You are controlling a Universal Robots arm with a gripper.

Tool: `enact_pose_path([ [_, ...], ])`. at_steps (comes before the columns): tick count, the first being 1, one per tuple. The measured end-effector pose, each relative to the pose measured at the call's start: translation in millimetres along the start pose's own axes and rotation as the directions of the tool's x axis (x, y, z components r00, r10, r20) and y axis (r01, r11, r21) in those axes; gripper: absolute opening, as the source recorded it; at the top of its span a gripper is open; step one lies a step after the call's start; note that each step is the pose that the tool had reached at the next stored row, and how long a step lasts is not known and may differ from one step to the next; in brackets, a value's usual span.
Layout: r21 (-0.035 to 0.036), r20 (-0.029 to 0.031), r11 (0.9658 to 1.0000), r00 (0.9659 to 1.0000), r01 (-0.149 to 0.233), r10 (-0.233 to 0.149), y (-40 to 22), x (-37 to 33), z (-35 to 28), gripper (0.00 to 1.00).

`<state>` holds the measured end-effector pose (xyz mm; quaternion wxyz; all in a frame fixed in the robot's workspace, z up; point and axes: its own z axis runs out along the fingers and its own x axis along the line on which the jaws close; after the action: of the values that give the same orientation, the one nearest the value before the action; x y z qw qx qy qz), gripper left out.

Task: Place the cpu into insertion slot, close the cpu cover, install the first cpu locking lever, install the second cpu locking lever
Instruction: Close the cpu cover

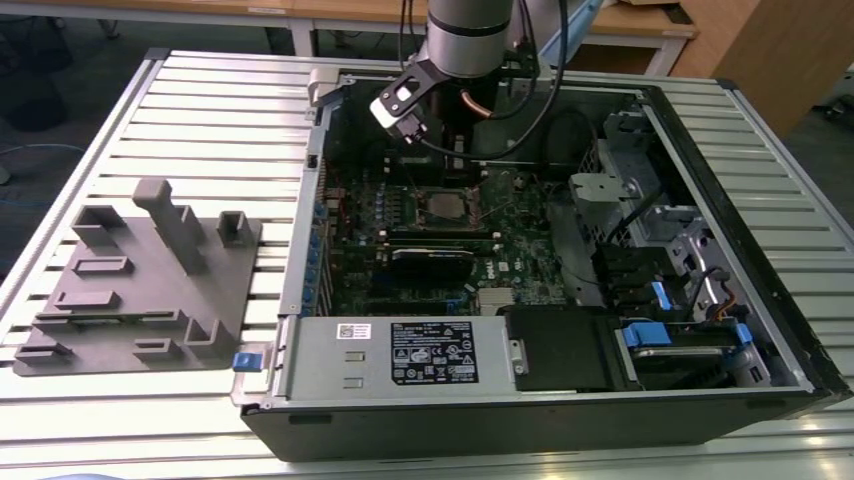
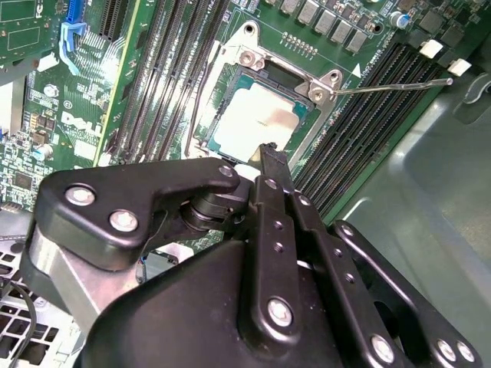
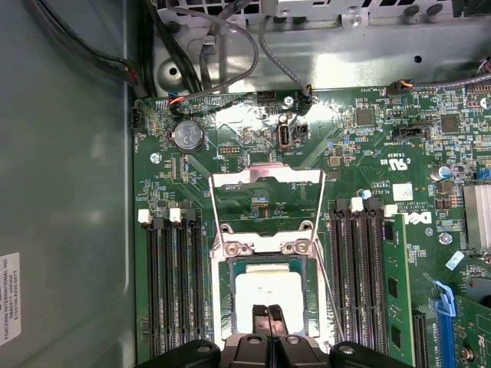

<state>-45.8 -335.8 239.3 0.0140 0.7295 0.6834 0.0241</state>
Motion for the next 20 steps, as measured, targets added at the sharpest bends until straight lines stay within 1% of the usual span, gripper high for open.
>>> enact_pose_path([
  [5, 0.0003, 0.0002, 1.0, 1.0, 0.0, 0.0, 0.0, 0.0, -0.8, 0.11],
  [17, 0.0035, 0.0002, 1.0, 1.0, 0.0, 0.0, 0.8, 0.2, -13.9, 0.11],
  [20, 0.0038, 0.0002, 1.0, 1.0, 0.0, 0.0, 0.8, 0.3, -15.3, 0.11],
])
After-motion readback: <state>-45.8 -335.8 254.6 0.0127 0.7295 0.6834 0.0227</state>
